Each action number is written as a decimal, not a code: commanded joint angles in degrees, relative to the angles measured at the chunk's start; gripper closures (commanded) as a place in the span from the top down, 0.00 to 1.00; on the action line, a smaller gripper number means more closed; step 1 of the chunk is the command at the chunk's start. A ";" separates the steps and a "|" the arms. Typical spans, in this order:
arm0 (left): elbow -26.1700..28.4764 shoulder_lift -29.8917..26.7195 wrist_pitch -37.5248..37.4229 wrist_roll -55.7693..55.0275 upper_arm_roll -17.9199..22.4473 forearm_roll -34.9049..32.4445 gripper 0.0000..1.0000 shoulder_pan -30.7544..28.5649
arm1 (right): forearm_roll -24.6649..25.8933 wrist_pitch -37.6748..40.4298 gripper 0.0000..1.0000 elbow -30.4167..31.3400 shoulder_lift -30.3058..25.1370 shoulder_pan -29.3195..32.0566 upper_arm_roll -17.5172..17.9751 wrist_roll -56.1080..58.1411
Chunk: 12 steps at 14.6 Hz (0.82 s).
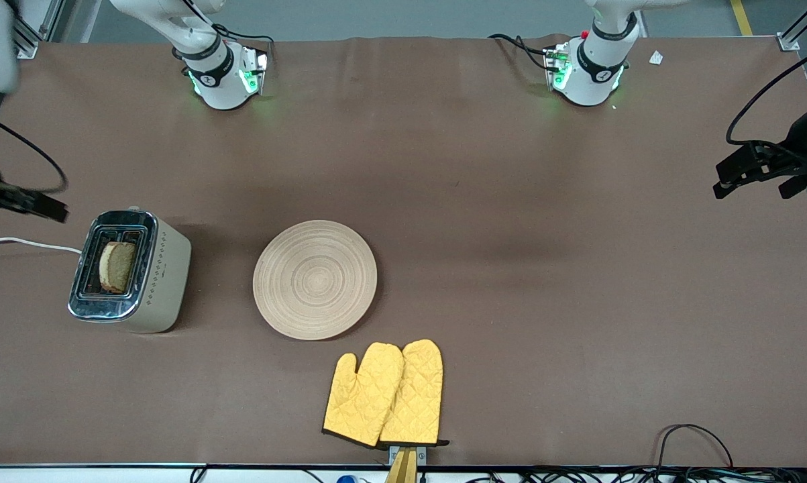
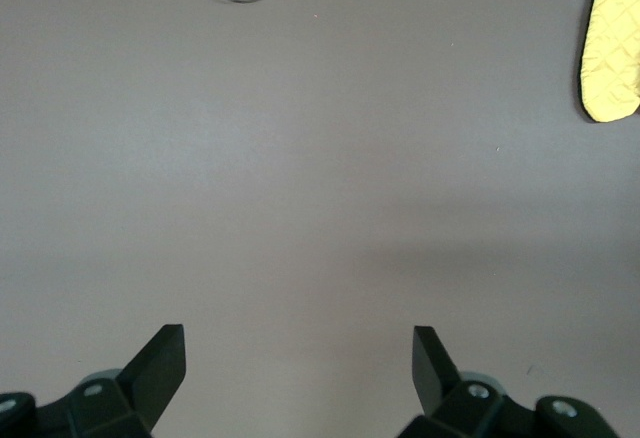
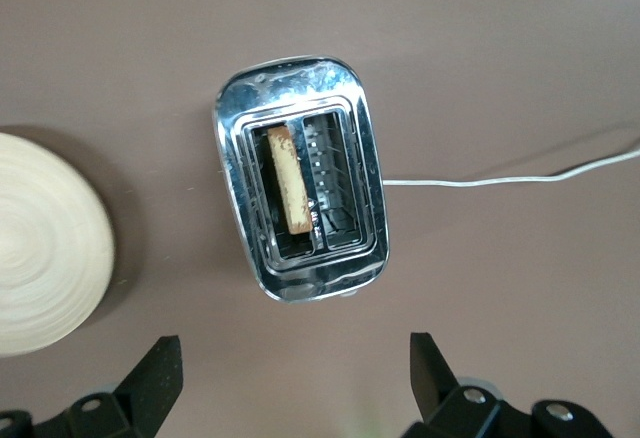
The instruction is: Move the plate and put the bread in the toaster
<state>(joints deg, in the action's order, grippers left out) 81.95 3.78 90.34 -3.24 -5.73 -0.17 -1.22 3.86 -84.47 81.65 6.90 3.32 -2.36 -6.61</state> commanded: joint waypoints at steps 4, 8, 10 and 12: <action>-0.38 -0.26 0.45 -0.10 0.02 0.09 1.00 -0.27 | -5.35 -2.62 1.00 7.03 -7.87 3.54 0.87 6.49; -0.47 -0.17 0.45 -0.28 0.02 -0.09 1.00 -0.09 | -5.53 -3.51 1.00 7.03 -7.87 3.98 0.95 9.60; -0.47 -0.26 0.45 -0.45 0.02 -0.09 1.00 -0.09 | -5.53 -3.42 1.00 7.03 -7.78 3.80 1.04 9.60; -0.56 -0.26 0.45 -0.28 0.02 -0.18 1.00 -0.18 | -5.62 -3.42 1.00 7.03 -7.78 3.63 1.13 9.60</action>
<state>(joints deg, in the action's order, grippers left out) 81.88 3.78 90.66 -3.26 -5.65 -0.18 -1.31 -0.52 -87.11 87.01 0.35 6.20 -1.95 2.01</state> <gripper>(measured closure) 0.000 0.000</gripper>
